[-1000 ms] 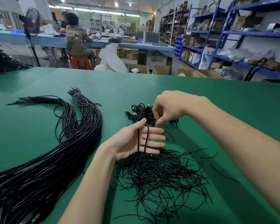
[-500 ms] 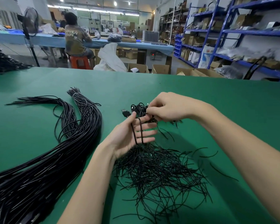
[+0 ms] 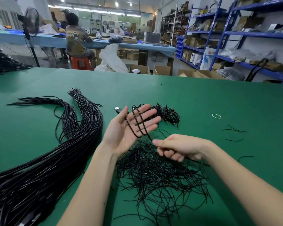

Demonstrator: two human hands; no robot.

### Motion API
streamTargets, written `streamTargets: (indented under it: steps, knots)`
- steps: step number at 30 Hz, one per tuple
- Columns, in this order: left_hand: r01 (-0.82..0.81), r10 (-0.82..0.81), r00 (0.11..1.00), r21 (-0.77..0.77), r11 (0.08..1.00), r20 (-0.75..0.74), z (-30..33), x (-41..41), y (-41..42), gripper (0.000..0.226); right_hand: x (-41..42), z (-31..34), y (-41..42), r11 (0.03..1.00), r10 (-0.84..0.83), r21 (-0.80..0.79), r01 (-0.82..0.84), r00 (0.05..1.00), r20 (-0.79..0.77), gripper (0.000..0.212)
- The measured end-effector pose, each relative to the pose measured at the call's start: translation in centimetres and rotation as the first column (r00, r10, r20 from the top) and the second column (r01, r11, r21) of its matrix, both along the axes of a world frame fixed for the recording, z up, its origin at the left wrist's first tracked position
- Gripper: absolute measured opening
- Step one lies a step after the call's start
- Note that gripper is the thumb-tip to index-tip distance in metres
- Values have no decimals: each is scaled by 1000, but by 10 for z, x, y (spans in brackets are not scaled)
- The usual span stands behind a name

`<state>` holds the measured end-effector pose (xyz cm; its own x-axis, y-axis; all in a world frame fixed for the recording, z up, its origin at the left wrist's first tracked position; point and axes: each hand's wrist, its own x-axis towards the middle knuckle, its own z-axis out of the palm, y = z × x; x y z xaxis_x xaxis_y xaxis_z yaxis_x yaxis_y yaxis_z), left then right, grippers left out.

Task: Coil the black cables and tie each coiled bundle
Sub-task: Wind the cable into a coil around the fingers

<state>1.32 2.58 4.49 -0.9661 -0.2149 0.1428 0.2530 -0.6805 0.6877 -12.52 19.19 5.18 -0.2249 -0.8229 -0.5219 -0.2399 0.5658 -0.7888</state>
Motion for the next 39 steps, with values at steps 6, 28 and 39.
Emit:
streamTargets:
  steps: [6,28,39]
  knots:
    - [211,-162,959,-204,956,231,0,0,6,66,-30,39,-26,986,-165,-2,168,967,-195,26]
    - [92,-5,945,-251,963,328,-3,-5,4,62,32,15,-27,610,-661,-631,479,746,-73,9]
    - [47,11,958,-196,979,286,0,-5,6,56,50,-2,-15,587,-622,-633,504,782,46,1]
